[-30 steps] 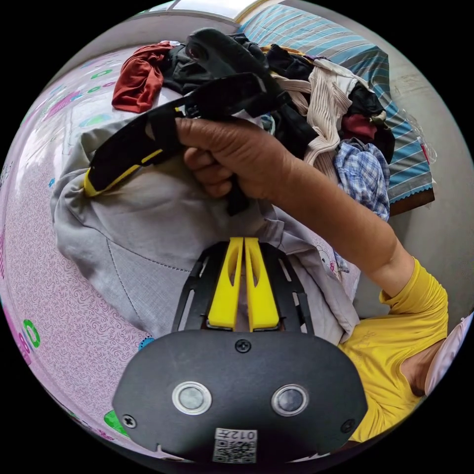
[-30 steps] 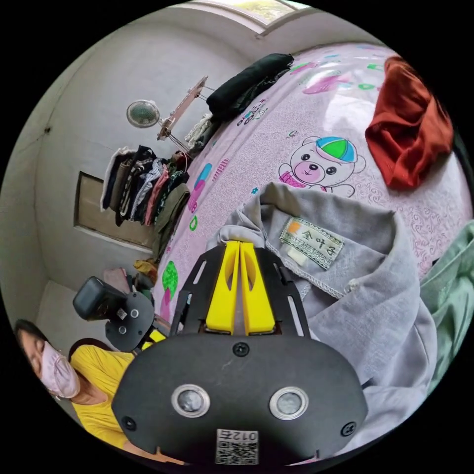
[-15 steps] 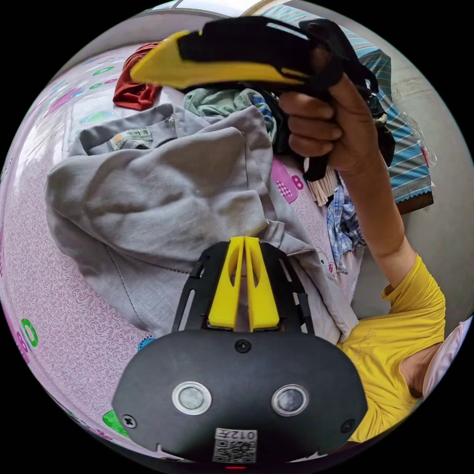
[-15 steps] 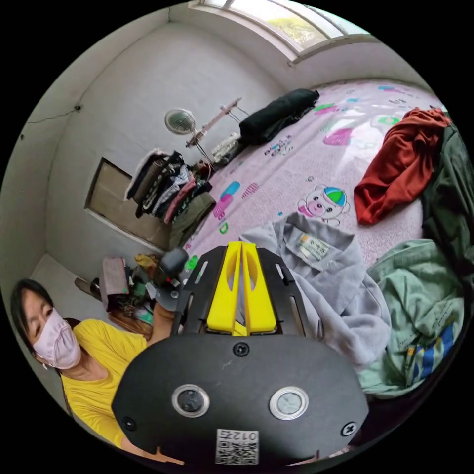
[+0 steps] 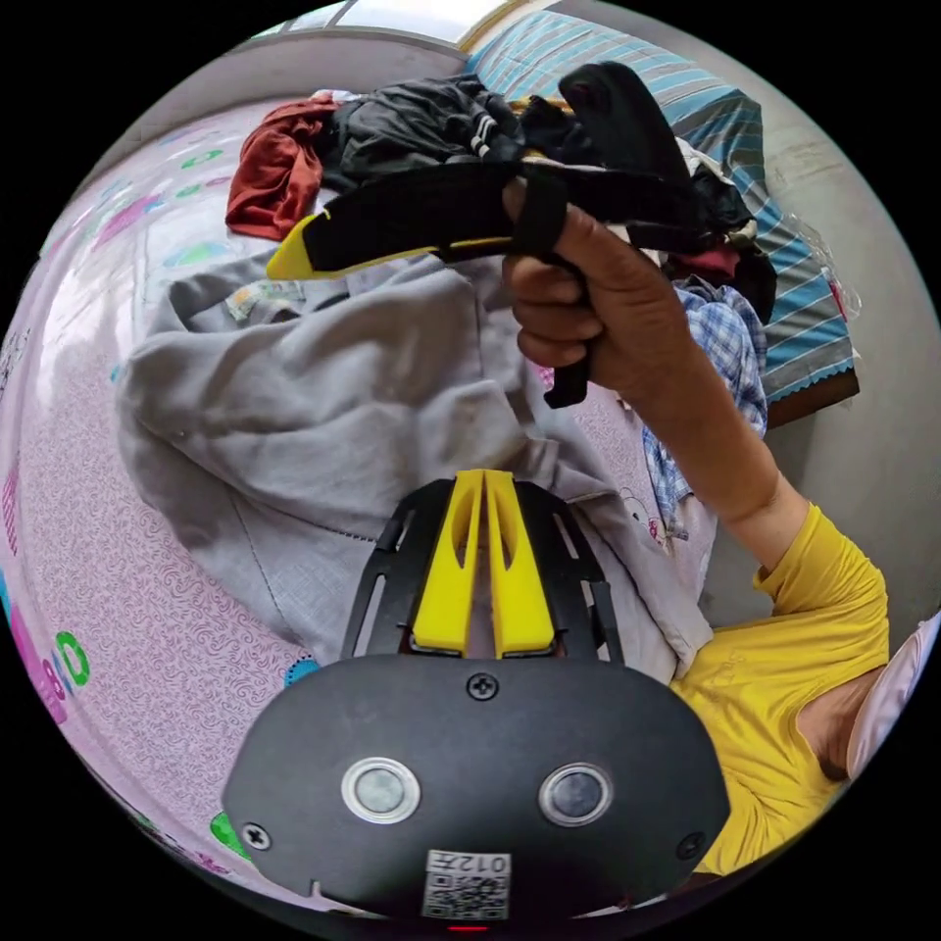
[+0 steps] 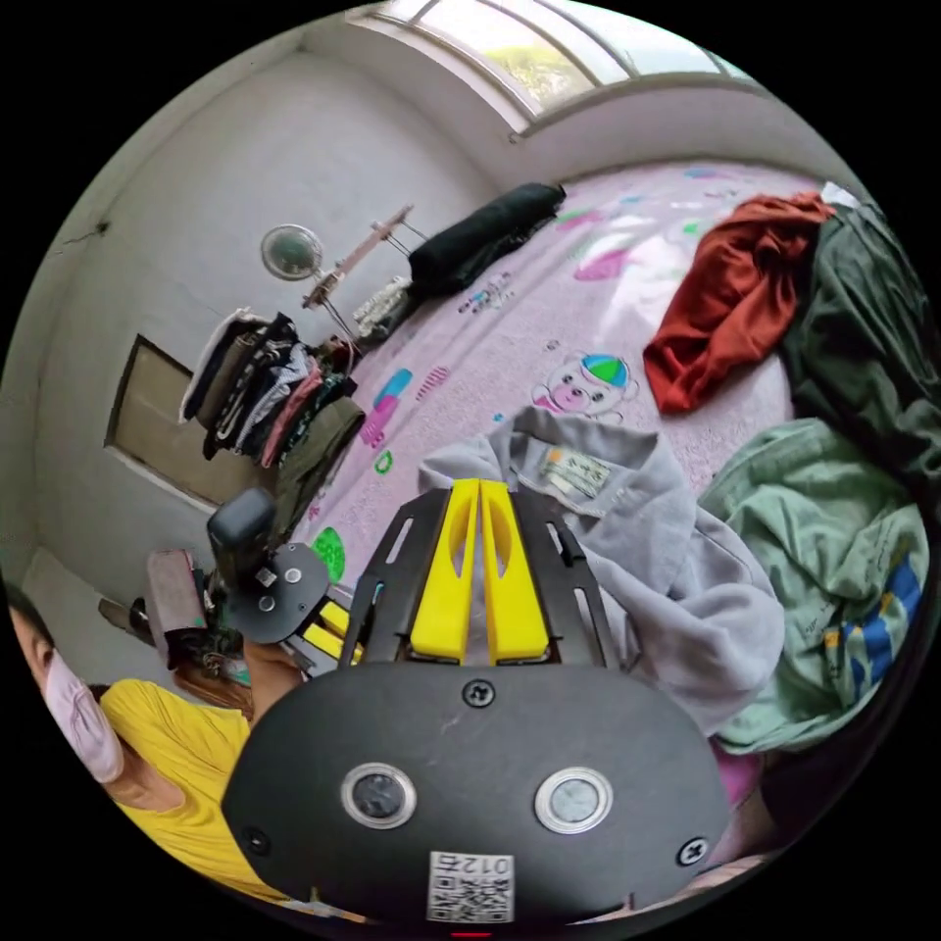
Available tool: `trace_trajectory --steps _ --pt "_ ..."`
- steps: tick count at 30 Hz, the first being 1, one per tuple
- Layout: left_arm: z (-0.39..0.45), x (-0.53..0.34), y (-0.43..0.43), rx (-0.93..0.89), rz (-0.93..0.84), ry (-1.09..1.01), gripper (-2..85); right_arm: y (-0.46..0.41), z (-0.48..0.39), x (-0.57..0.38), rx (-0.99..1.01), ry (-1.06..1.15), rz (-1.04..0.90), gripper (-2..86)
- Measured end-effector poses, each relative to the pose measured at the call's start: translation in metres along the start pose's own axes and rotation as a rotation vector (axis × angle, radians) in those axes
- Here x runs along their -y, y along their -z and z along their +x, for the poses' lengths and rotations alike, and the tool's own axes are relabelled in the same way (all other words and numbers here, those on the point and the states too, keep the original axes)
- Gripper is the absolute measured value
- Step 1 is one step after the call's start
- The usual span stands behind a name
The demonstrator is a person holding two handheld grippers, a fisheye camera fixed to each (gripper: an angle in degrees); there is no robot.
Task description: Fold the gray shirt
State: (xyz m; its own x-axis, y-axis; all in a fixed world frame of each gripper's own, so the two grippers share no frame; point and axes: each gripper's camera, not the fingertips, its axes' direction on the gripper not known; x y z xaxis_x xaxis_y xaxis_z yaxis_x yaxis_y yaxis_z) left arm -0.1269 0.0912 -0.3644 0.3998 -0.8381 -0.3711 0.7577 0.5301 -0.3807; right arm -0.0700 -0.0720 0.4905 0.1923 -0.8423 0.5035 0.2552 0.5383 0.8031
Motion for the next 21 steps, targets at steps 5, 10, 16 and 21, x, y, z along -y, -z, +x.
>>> trace_trajectory --steps 5,10,16,21 --pt "-0.004 -0.032 0.043 -0.054 0.2 0.005 0.5 -0.014 -0.02 0.007 0.167 0.115 -0.049 0.7" --pt "0.002 -0.028 0.032 -0.099 0.118 -0.08 0.5 -0.052 -0.005 0.015 0.216 0.091 -0.169 0.7" --pt "0.0 -0.009 -0.015 -0.076 -0.134 -0.08 0.3 -0.073 0.043 0.009 0.198 -0.092 -0.159 0.7" --pt "-0.002 -0.007 -0.022 -0.078 -0.157 -0.076 0.1 -0.083 0.067 -0.005 0.292 -0.159 -0.146 0.6"
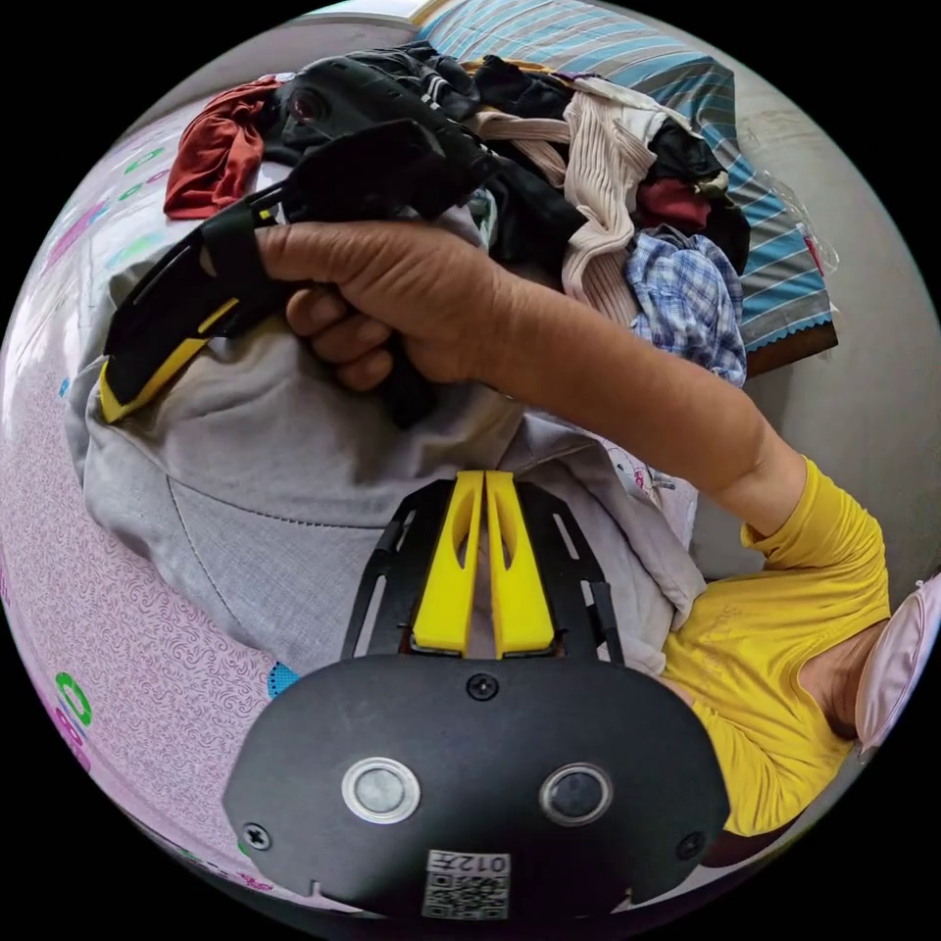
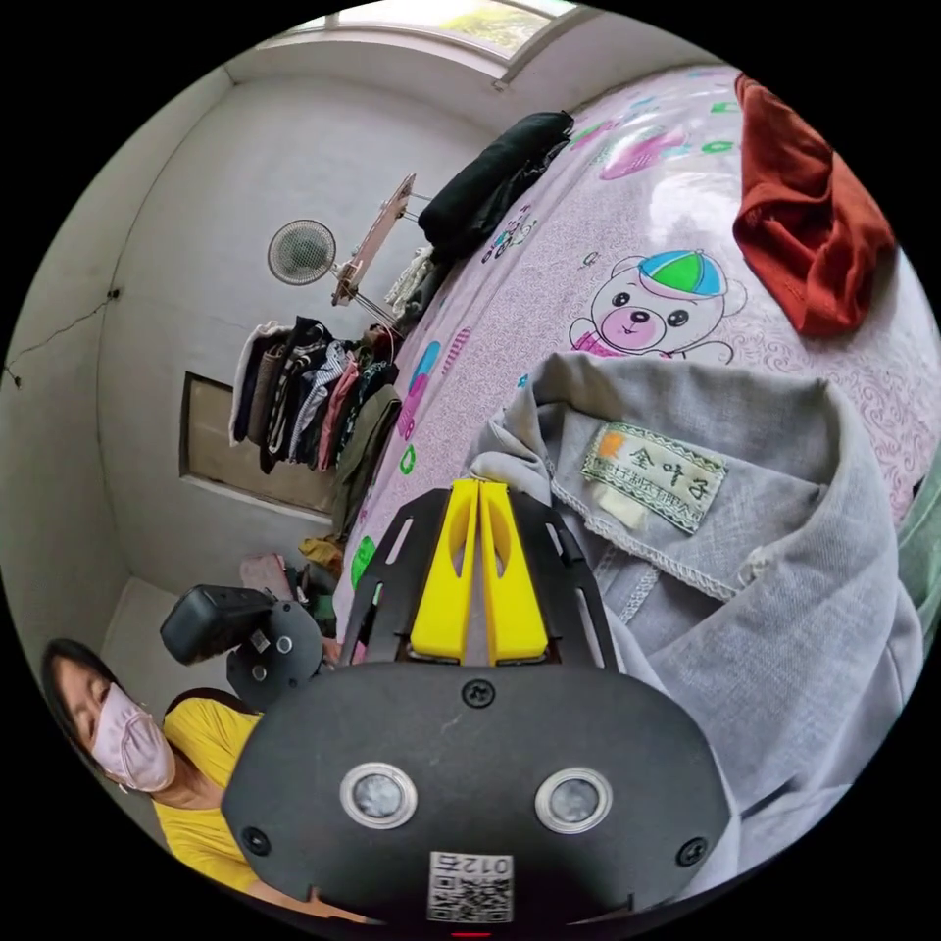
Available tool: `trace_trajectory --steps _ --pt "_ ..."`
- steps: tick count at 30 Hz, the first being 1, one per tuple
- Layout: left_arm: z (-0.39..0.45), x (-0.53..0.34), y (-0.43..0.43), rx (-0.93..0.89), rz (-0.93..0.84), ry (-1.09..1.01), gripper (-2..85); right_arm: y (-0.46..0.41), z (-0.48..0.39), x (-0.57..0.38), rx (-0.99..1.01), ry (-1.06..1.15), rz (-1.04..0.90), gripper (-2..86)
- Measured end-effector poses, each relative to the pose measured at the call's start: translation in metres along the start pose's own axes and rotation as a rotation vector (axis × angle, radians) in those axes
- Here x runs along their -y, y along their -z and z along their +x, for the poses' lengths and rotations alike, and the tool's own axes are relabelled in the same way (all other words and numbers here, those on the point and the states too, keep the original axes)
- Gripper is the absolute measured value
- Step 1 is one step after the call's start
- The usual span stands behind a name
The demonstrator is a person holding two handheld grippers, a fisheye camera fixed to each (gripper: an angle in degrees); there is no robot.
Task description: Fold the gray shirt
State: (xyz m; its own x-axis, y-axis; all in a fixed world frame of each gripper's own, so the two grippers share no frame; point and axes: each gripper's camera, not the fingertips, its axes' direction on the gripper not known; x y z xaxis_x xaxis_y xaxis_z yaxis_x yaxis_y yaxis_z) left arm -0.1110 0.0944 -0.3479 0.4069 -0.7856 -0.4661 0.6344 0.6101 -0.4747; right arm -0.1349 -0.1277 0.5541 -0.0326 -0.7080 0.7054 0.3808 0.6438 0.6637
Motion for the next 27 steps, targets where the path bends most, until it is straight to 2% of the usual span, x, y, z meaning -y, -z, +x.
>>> trace_trajectory --steps 6,9,12,15,17,19,24,27 --pt "-0.004 -0.002 0.0 -0.006 -0.002 0.011 -0.1 0.008 -0.005 -0.004 0.012 0.001 -0.032 0.6" --pt "-0.005 -0.003 0.001 -0.006 -0.004 0.011 0.0 0.037 -0.026 -0.013 0.018 0.061 0.022 0.7" --pt "-0.005 -0.005 0.002 -0.002 -0.007 0.001 0.1 0.081 -0.049 -0.039 0.016 0.145 0.117 0.8" --pt "0.005 -0.01 0.011 0.023 0.015 -0.064 0.1 0.126 -0.066 -0.092 -0.1 0.201 0.277 0.9" --pt "0.013 -0.016 0.025 0.002 0.093 -0.124 0.1 0.15 -0.066 -0.15 -0.202 0.181 0.423 1.1" --pt "0.015 -0.026 0.045 -0.012 0.228 -0.155 0.1 0.154 -0.064 -0.188 -0.2 0.18 0.464 1.4" --pt "-0.028 -0.039 0.06 -0.014 0.449 0.15 0.4 0.121 -0.06 -0.237 -0.197 0.198 0.283 3.4" --pt "-0.04 -0.031 0.048 -0.076 0.434 0.179 0.5 0.1 -0.064 -0.243 -0.264 0.25 0.205 6.9"
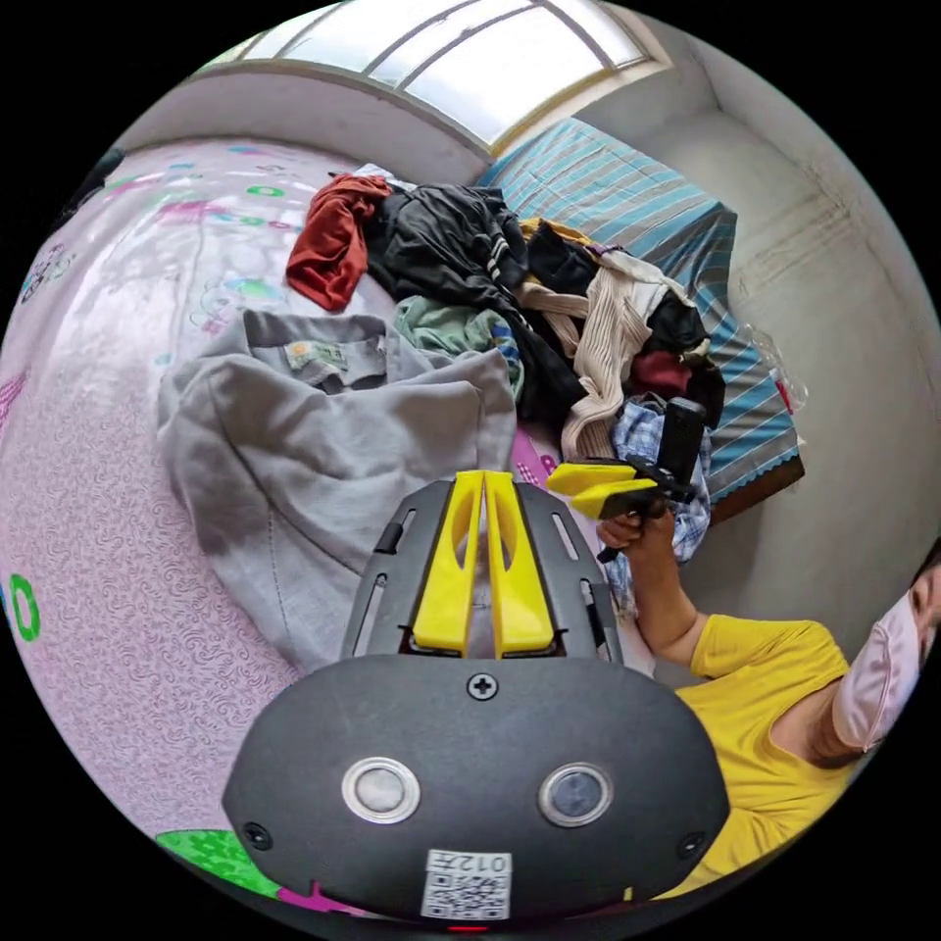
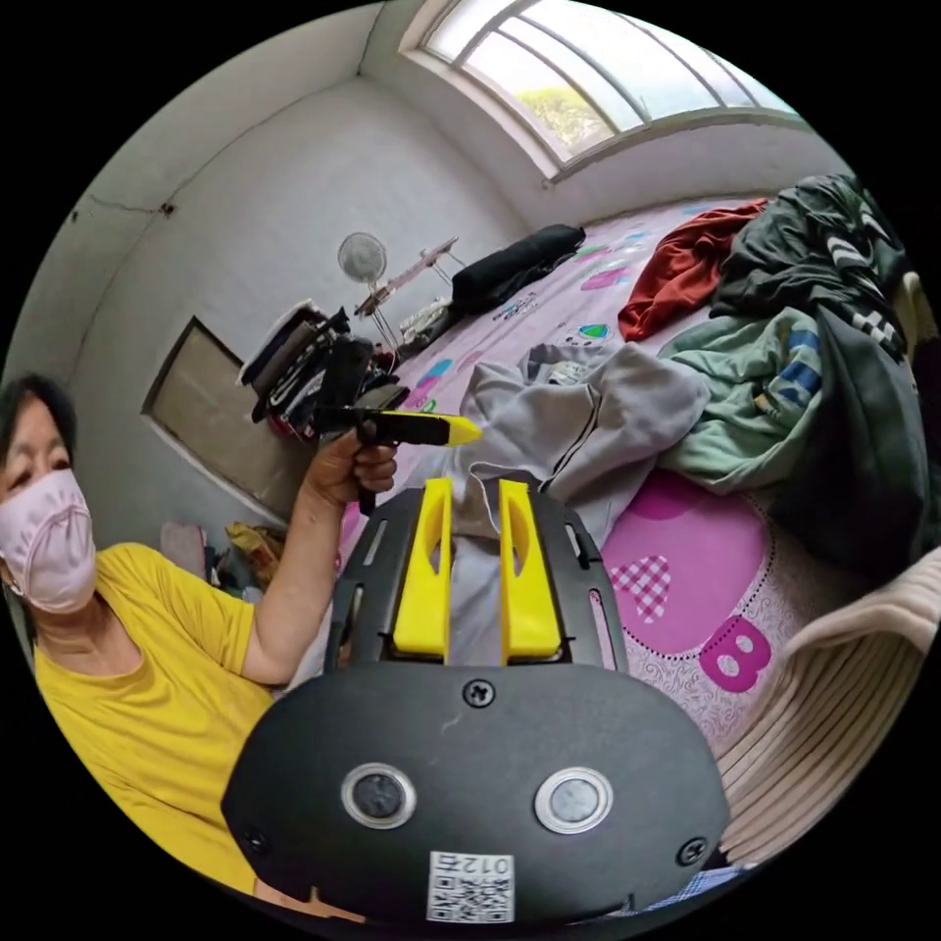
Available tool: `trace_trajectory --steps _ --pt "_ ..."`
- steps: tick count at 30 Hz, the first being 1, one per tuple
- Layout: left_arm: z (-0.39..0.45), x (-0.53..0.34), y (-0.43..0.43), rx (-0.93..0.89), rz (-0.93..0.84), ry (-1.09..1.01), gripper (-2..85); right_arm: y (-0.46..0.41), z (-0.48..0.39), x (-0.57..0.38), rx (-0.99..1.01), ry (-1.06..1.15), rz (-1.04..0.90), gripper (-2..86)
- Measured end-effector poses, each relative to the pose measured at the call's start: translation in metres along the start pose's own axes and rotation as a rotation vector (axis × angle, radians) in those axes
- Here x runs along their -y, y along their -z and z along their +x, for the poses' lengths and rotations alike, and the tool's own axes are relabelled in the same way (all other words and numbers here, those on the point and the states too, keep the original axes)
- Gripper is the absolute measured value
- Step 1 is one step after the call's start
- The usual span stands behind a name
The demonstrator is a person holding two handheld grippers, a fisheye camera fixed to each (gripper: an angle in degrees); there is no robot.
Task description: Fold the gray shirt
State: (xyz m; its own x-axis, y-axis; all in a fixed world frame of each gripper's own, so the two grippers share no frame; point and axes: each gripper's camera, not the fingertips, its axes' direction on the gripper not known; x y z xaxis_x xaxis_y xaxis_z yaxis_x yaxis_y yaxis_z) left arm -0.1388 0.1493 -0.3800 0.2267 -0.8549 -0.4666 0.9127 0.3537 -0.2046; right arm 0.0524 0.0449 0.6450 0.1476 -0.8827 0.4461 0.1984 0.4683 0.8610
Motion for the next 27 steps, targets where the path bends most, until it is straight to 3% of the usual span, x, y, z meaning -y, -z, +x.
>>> trace_trajectory --steps 8,16,22,27 --pt "0.006 0.016 -0.037 0.074 -0.129 -0.039 0.4 -0.038 -0.019 0.002 -0.14 0.147 -0.143 6.7" --pt "0.002 0.023 -0.049 0.113 -0.141 -0.012 0.5 -0.033 -0.027 -0.001 -0.081 0.245 -0.165 1.0" --pt "-0.001 0.029 -0.062 0.12 -0.165 -0.006 0.6 -0.04 -0.009 -0.004 -0.037 0.249 -0.287 0.6" --pt "-0.007 0.031 -0.064 0.079 -0.149 0.021 0.6 -0.037 0.018 0.001 0.006 0.085 -0.299 0.5"
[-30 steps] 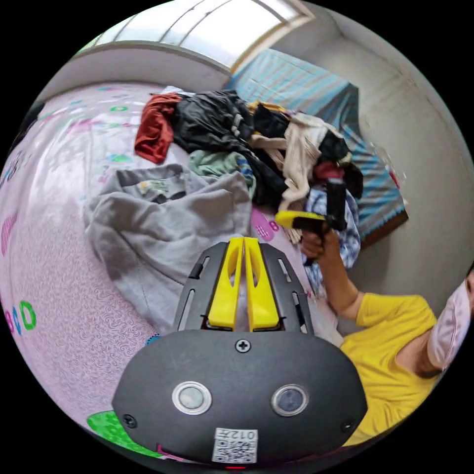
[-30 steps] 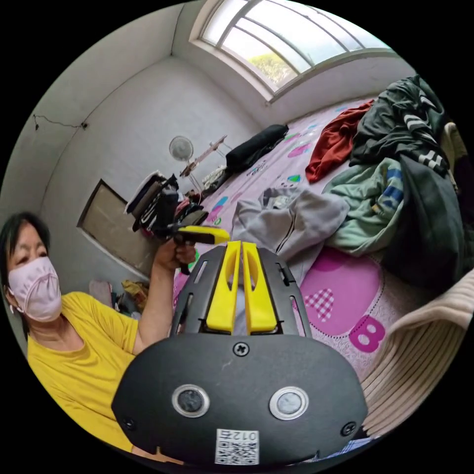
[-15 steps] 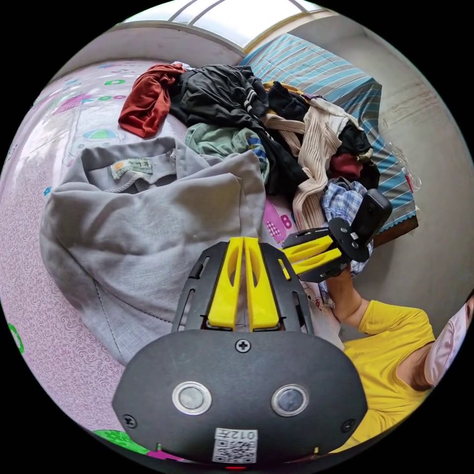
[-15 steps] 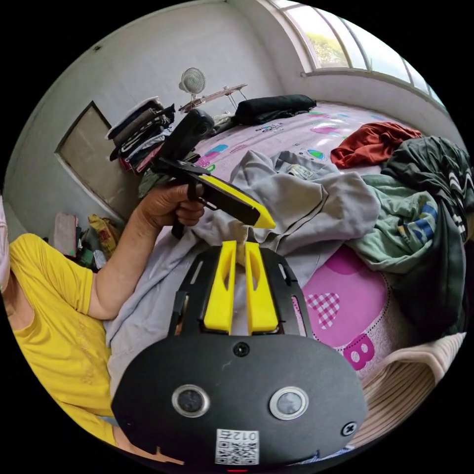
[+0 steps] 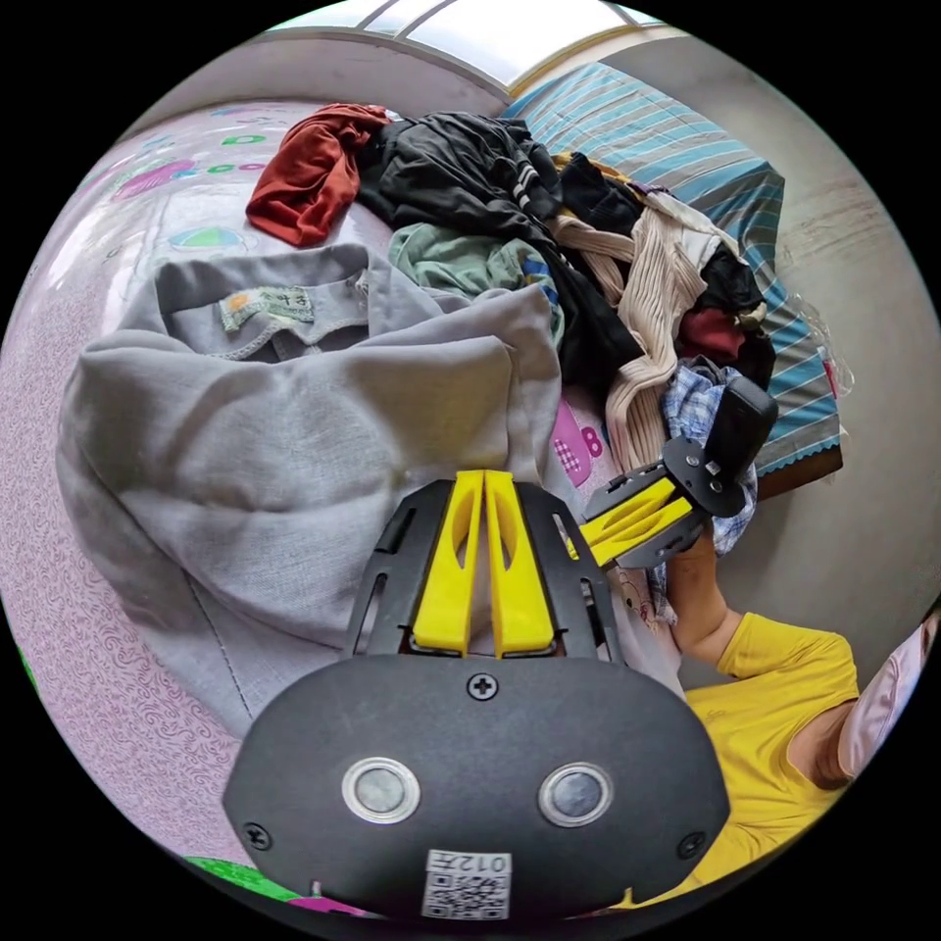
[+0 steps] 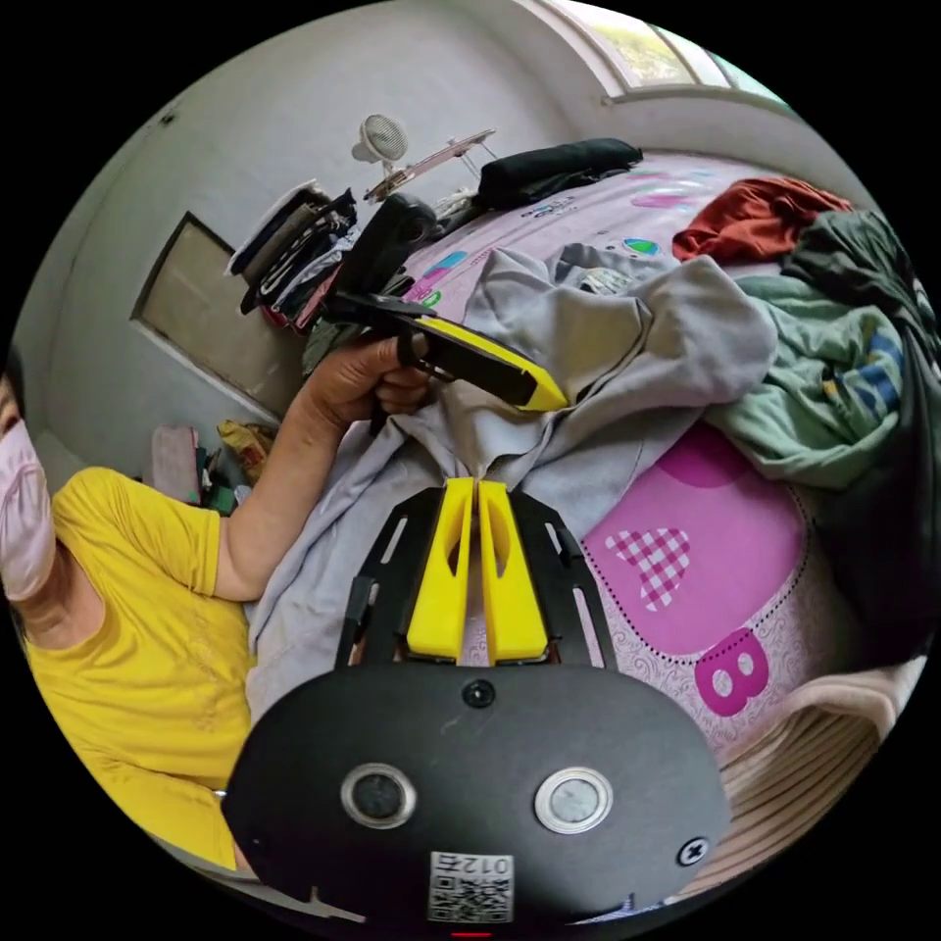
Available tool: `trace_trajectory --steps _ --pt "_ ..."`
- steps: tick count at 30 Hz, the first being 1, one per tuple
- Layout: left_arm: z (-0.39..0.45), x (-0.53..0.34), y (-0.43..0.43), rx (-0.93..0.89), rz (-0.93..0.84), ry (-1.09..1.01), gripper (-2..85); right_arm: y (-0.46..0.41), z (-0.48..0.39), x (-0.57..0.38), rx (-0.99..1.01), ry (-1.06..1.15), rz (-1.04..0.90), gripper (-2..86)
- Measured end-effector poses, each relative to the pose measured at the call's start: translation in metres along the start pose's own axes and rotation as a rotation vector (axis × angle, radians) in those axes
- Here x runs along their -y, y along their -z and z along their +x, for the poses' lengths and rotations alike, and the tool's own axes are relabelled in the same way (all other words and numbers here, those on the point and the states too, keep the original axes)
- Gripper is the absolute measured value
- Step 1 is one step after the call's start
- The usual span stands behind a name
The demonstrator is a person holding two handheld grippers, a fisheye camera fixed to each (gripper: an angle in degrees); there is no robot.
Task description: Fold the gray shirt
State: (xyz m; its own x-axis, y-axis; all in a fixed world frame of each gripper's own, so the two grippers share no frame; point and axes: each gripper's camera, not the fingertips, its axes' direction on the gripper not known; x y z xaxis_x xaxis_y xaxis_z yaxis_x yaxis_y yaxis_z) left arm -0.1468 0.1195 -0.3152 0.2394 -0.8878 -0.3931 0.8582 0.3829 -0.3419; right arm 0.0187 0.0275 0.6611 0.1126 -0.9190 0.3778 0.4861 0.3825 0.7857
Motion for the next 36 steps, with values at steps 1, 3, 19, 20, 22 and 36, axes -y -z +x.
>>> trace_trajectory --steps 1,3,19,20,22,36 --pt "0.001 0.001 -0.001 0.004 -0.002 -0.002 0.6 0.001 0.007 0.0 0.031 -0.038 0.0 0.5" --pt "0.004 0.003 -0.001 0.023 -0.012 -0.011 0.5 -0.002 0.017 0.0 0.078 -0.089 -0.022 0.6" --pt "0.03 0.015 -0.013 0.048 -0.191 -0.105 0.4 0.012 0.051 0.0 0.232 -0.19 -0.012 1.3" --pt "0.031 0.015 -0.013 0.05 -0.187 -0.11 0.4 0.014 0.051 0.0 0.237 -0.194 -0.025 1.4" --pt "0.029 0.017 -0.012 0.036 -0.184 -0.102 0.4 0.021 0.05 -0.003 0.224 -0.199 -0.022 1.5" --pt "0.032 0.028 -0.01 0.038 -0.189 -0.098 0.4 0.059 0.083 0.045 -0.043 -0.345 0.379 0.7"
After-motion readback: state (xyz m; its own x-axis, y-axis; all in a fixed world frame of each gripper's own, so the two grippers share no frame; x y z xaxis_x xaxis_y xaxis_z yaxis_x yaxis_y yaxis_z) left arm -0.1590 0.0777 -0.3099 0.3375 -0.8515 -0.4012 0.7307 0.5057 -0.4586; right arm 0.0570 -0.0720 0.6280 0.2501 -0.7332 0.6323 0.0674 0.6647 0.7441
